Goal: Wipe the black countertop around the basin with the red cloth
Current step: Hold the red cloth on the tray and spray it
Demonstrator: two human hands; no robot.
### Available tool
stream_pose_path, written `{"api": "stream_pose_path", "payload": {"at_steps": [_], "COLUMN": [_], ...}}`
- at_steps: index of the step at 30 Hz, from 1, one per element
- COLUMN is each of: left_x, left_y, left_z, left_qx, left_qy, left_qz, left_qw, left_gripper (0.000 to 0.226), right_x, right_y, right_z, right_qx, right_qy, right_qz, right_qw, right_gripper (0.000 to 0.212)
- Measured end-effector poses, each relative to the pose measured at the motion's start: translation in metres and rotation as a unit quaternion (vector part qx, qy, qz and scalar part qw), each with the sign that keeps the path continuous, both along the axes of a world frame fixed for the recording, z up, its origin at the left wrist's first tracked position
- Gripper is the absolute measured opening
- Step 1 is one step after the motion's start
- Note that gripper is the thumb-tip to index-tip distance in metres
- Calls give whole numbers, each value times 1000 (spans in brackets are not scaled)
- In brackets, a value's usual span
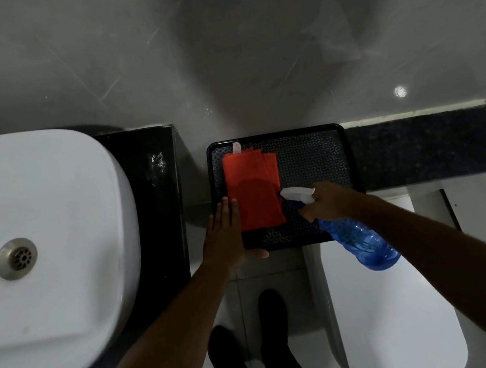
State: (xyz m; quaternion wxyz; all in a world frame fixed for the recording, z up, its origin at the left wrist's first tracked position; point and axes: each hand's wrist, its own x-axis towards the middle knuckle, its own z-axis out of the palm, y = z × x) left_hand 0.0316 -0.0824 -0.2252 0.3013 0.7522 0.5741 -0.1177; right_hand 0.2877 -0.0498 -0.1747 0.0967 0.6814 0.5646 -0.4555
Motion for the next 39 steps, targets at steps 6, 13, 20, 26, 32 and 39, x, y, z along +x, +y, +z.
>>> {"api": "stream_pose_path", "payload": {"at_steps": [6, 13, 20, 26, 32, 39], "left_x": [0, 0, 0, 1, 2, 5], "left_y": [0, -1, 1, 3, 5, 6], "left_z": [0, 1, 0, 0, 1, 7], "left_qx": [-2, -1, 5, 14, 4, -7], "left_qy": [0, -4, 14, 38, 37, 42], "left_qz": [4, -1, -11, -21, -23, -26], "left_qw": [1000, 1000, 1000, 999, 999, 999], "left_gripper": [150, 147, 146, 147, 146, 144], "right_x": [0, 13, 34, 23, 9, 12], "right_y": [9, 14, 33, 33, 28, 13], "right_z": [5, 11, 50, 50, 26, 17], "right_qx": [57, 102, 304, 450, 500, 466], "right_qy": [-6, 13, 133, 240, 203, 195], "right_qz": [-27, -61, -165, -216, -266, -289], "right_qw": [998, 993, 929, 833, 799, 813], "right_gripper": [41, 31, 38, 34, 33, 43]}}
